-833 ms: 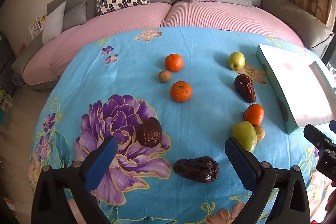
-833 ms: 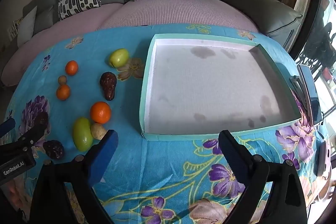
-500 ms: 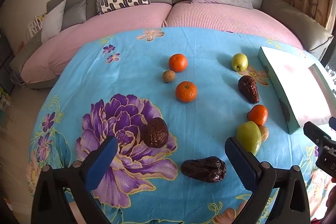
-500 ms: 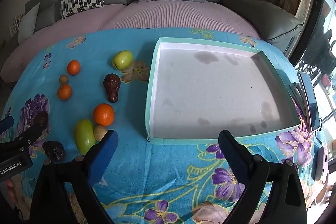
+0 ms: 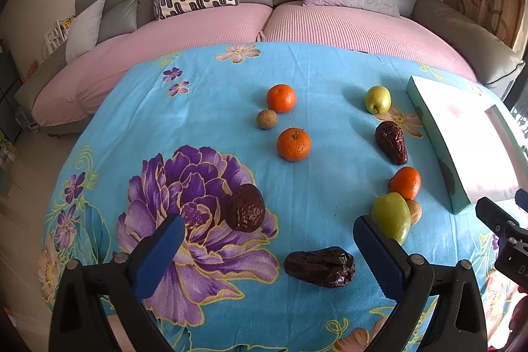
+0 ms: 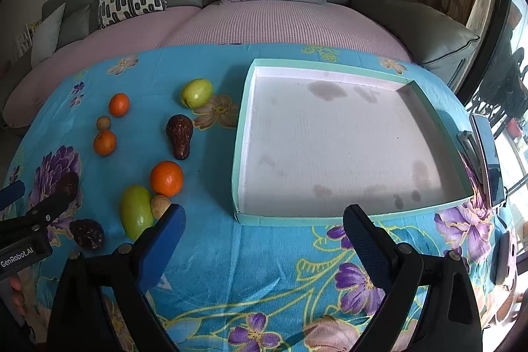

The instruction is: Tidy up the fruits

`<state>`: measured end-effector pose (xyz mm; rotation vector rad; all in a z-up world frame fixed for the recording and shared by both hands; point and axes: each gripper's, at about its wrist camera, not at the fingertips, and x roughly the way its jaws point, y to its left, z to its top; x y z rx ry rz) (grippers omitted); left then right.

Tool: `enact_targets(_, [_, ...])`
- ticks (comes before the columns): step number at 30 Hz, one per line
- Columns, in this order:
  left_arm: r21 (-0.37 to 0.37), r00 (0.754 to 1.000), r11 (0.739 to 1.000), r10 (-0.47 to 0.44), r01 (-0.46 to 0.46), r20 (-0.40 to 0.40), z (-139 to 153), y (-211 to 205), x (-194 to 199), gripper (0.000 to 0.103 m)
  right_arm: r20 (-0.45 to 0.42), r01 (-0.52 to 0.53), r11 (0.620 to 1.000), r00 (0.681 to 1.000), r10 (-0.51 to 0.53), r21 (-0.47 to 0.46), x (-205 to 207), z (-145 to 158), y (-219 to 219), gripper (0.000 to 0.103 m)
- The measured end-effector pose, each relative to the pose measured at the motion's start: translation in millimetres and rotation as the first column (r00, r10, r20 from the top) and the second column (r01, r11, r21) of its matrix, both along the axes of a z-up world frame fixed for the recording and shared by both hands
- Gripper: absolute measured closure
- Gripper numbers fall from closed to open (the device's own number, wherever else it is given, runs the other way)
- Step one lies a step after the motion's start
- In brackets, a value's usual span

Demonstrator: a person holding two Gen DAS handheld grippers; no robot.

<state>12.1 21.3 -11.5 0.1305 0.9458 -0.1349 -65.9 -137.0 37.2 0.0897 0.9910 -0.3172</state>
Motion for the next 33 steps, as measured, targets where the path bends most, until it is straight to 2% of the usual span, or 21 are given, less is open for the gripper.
enact_targets(33, [-0.014, 1.0, 1.0, 0.016, -0.016, -0.02, -1.8, 6.5, 1.6, 0.0, -0.009, 0.005, 1.0, 1.0, -0.005, 0.0, 0.2, -3.5, 2.4, 0.006])
